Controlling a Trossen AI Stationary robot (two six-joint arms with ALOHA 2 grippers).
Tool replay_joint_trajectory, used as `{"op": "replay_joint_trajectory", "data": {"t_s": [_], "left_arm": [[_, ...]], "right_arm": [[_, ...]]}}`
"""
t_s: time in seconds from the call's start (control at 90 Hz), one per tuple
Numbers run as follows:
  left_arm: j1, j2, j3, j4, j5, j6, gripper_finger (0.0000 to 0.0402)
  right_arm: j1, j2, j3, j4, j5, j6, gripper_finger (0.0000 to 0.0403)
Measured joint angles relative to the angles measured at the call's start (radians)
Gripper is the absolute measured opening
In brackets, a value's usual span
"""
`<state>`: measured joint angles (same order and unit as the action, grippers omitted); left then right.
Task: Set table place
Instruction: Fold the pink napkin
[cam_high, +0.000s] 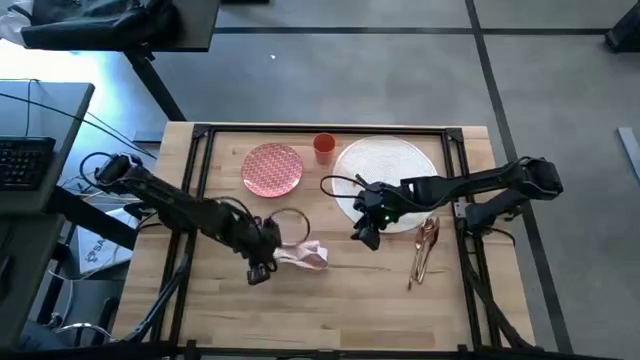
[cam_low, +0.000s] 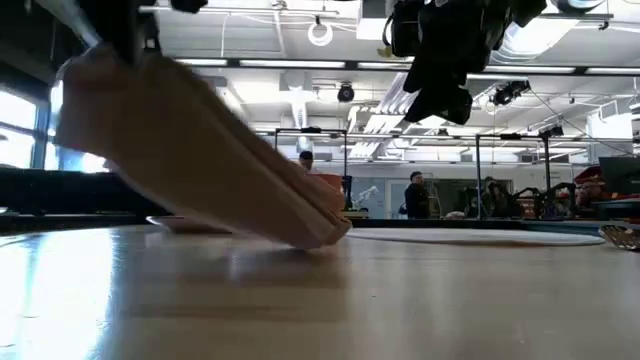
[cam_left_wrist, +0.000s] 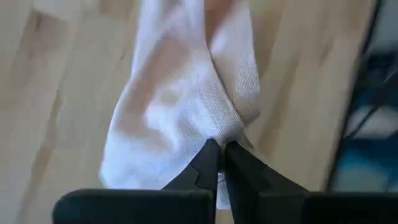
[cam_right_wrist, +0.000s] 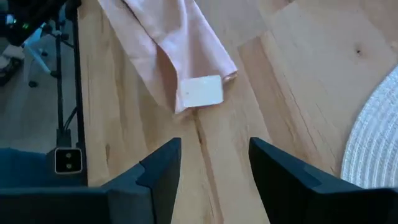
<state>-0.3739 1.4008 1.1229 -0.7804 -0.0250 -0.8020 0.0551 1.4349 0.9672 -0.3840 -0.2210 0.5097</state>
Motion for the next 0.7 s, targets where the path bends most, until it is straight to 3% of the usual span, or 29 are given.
{"op": "replay_joint_trajectory", "data": {"t_s": [0.211, 0.333, 0.5, 0.7], "left_arm": [[0.045, -0.042, -0.001, 0.15, -0.212, -0.374, 0.0], [0.076, -0.034, -0.087, 0.239, -0.189, -0.577, 0.0], [0.081, -0.036, -0.223, 0.56, -0.139, -0.661, 0.0], [0.061, -0.035, -0.3, 0.671, -0.138, -0.609, 0.0]], "right_arm": [[0.005, 0.0, 0.0, 0.007, -0.027, -0.095, 0.0171], [0.027, 0.0, 0.0, 0.061, -0.028, -0.108, 0.0171], [0.081, 0.013, 0.0, 0.17, 0.013, 0.007, 0.0171], [0.143, 0.144, 0.0, 0.381, 0.059, 0.247, 0.0171]]}}
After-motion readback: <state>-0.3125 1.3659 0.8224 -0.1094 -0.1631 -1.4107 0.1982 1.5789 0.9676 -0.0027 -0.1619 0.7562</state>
